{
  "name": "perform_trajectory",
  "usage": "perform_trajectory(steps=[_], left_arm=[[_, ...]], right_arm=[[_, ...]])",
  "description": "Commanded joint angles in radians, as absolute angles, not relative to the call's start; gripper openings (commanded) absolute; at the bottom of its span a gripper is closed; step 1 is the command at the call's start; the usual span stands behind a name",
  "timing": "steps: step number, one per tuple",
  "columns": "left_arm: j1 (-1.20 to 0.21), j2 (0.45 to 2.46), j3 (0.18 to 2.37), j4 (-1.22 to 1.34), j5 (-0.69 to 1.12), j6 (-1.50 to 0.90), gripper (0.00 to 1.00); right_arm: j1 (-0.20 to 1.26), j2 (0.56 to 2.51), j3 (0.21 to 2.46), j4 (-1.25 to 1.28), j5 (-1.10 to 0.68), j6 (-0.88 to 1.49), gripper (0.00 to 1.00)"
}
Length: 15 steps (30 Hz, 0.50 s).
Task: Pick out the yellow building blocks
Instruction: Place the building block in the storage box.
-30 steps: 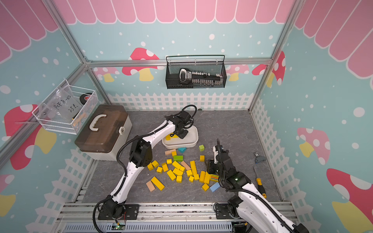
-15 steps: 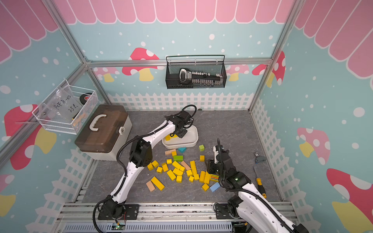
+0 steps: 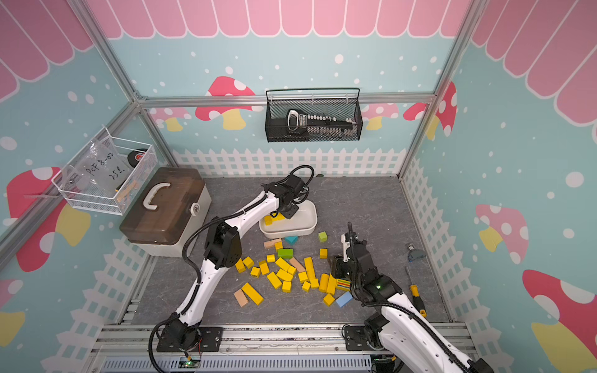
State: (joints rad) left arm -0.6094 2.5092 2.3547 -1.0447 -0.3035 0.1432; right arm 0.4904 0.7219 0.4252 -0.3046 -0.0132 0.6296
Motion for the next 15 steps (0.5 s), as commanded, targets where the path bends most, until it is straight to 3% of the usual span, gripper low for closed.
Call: perform_trajectory(steps=[1,3,7,15], left_arm=[[-0.612,2.447,2.331,-1.042,-0.314,0.169,0.37],[-0.612,2.416,2.308,-1.042,-0.301,0.169,0.32],[-0.611,2.292,2.187,-0.979,-0.256,0.172,0.33],[-0.612,1.936,1.819,-0.774,-0.096,0.208,0.60]], right_arm=[[0.480,0.709,0.409,-0.291,-0.015,0.631,0.51],[0.480,0.716,0.409,-0.294,-0.012,0.637,0.53],[0.480,0.777,0.431,-0.293,-0.017,0.637,0.55],[0.480,0.976,0.497,-0.282,-0.034,0.643,0.53]])
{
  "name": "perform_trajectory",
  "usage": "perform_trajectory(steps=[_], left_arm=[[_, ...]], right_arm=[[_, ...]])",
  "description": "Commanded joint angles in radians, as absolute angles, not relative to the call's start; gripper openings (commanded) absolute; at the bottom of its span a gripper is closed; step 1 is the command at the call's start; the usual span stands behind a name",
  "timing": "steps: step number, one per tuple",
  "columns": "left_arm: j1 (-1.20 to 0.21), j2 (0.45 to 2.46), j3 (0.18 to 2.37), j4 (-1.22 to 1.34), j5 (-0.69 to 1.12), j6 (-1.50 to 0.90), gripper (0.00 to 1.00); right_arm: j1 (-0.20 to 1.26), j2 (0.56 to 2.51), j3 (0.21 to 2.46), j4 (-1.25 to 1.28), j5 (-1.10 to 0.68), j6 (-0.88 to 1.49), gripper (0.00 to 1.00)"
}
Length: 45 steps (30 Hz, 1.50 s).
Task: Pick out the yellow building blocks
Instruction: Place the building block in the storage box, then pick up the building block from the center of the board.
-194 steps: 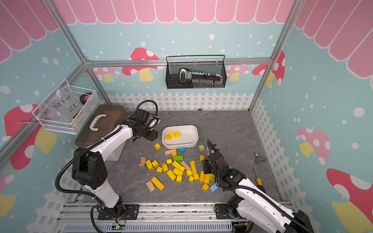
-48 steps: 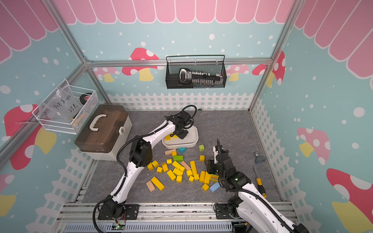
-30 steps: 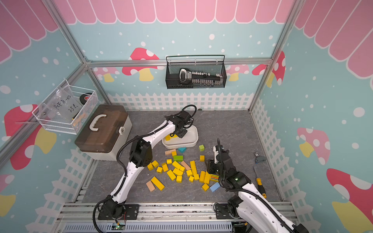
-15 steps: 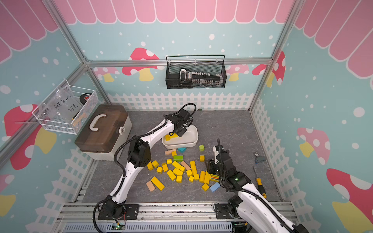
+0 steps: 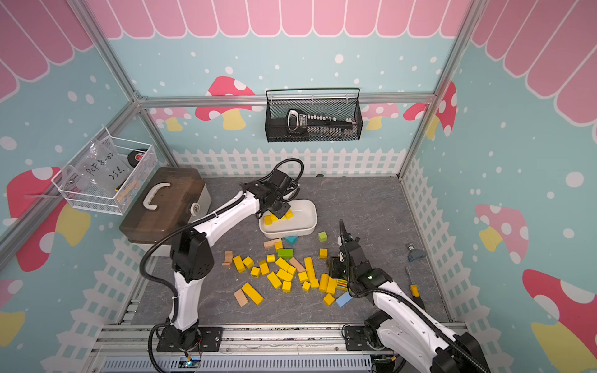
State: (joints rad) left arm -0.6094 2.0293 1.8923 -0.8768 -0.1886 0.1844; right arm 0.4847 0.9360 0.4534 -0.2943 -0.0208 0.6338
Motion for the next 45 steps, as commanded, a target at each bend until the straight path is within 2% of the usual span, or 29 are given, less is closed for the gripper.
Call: perform_trajectory(steps=[1,3,8,10,15,17,20,26,33,36,42,45], left_arm=[[-0.612,1.894,1.780,-0.755,-0.066,0.207,0.65],[-0.610,1.818,1.703,-0.703,-0.020,0.190,0.75],[-0.572,1.655,1.526,-0.552,0.092,0.153,0.81],[-0.544,1.605,1.458,-0.493,0.112,0.125,0.88],[-0.497,1.567,1.437,-0.471,0.241,0.041,0.95],[-0.496,1.569,1.456,-0.495,0.252,0.046,0.99],[-0.482,1.551,1.449,-0.491,0.267,0.038,0.99],[-0.461,1.509,1.392,-0.411,0.269,0.000,0.99],[-0.416,1.505,1.378,-0.362,0.346,-0.043,0.95],[-0.388,1.495,1.357,-0.325,0.351,-0.067,0.99],[-0.372,1.484,1.328,-0.273,0.376,-0.095,1.00],[-0.360,1.486,1.328,-0.260,0.377,-0.135,1.00]], right_arm=[[0.480,1.001,0.508,-0.280,-0.037,0.642,0.52],[0.480,1.050,0.528,-0.279,-0.040,0.642,0.51],[0.485,1.135,0.571,-0.294,-0.019,0.661,0.49],[0.489,1.169,0.590,-0.300,-0.004,0.676,0.49],[0.534,1.287,0.672,-0.330,0.033,0.699,0.53],[0.550,1.330,0.701,-0.337,0.052,0.718,0.57],[0.553,1.393,0.738,-0.348,0.075,0.757,0.60],[0.552,1.491,0.808,-0.391,0.083,0.781,0.58],[0.554,1.528,0.830,-0.392,0.084,0.807,0.48],[0.553,1.549,0.842,-0.388,0.078,0.822,0.46],[0.553,1.562,0.851,-0.390,0.093,0.851,0.43],[0.553,1.561,0.850,-0.389,0.094,0.856,0.37]])
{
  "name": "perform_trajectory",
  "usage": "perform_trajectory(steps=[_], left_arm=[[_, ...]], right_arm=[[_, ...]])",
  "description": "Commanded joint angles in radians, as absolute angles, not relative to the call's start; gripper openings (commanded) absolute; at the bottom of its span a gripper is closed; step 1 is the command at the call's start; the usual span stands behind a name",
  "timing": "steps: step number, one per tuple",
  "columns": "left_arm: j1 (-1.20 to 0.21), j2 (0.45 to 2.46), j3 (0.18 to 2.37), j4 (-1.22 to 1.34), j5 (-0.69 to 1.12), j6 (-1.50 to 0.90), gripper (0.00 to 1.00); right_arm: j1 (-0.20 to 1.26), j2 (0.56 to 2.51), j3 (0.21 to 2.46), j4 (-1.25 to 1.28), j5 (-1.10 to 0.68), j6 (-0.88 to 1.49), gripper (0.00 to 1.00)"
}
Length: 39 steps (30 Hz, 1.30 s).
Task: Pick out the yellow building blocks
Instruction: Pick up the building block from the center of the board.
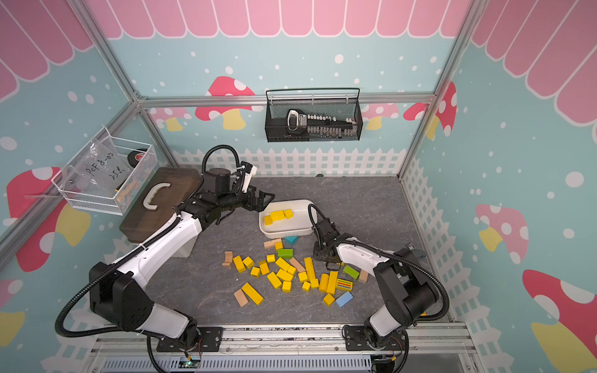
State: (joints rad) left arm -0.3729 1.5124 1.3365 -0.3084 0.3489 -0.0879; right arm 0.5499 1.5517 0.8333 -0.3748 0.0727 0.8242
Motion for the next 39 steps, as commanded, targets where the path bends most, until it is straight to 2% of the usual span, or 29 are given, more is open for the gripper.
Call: perform_trajectory(steps=[1,6,15,20,26,39], left_arm=[[-0.357,1.486,1.328,-0.254,0.378,-0.147,1.00],[-0.344,1.513,1.376,-0.333,0.346,-0.157,1.00],[-0.317,1.519,1.383,-0.347,0.300,-0.188,1.00],[-0.307,1.550,1.408,-0.365,0.357,-0.202,0.99],[-0.298,1.573,1.417,-0.362,0.418,-0.216,1.00],[-0.264,1.605,1.434,-0.365,0.477,-0.251,1.00]], right_arm=[[0.553,1.561,0.850,-0.388,0.093,0.857,0.35],[0.554,1.558,0.845,-0.385,0.095,0.862,0.23],[0.554,1.470,0.845,-0.394,0.111,0.793,0.21],[0.554,1.430,0.940,-0.418,0.103,0.687,0.23],[0.554,1.552,1.183,-0.494,0.070,0.570,0.23],[0.541,2.077,1.788,-0.689,0.013,0.483,0.21]])
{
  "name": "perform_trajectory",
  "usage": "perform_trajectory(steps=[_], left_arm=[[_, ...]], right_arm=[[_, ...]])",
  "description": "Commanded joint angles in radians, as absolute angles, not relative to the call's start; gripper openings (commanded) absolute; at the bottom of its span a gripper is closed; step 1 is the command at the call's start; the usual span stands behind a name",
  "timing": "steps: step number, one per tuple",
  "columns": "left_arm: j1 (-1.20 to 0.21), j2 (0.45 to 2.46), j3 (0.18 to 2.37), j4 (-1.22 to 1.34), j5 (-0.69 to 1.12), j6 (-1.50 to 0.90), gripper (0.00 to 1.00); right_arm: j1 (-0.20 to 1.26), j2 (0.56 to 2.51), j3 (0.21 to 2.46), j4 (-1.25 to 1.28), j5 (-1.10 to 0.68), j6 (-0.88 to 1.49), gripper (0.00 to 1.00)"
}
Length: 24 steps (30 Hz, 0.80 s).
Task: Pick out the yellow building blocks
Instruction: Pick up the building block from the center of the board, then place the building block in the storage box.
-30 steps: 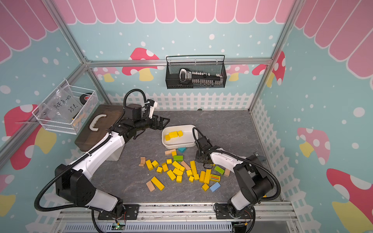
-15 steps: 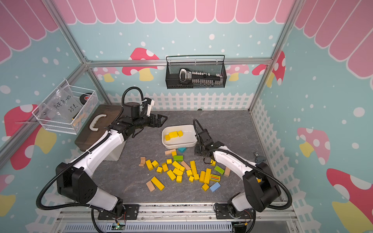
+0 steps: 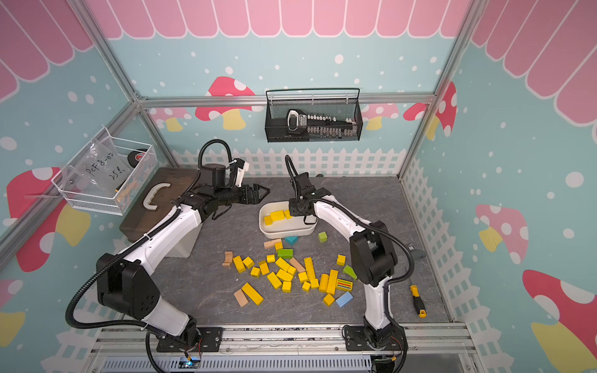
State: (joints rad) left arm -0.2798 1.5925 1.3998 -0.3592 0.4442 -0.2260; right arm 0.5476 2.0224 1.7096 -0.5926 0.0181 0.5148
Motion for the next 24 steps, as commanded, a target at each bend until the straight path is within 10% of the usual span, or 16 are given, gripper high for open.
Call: perform_trajectory(steps=[1,24], left_arm=[[-0.259,1.607,1.435,-0.362,0.484,-0.255,0.99],[-0.229,1.632,1.448,-0.354,0.552,-0.291,1.00]], right_arm=[[0.541,2.111,1.828,-0.712,0.028,0.478,0.21],[0.516,2.375,2.084,-0.773,0.001,0.475,0.21]])
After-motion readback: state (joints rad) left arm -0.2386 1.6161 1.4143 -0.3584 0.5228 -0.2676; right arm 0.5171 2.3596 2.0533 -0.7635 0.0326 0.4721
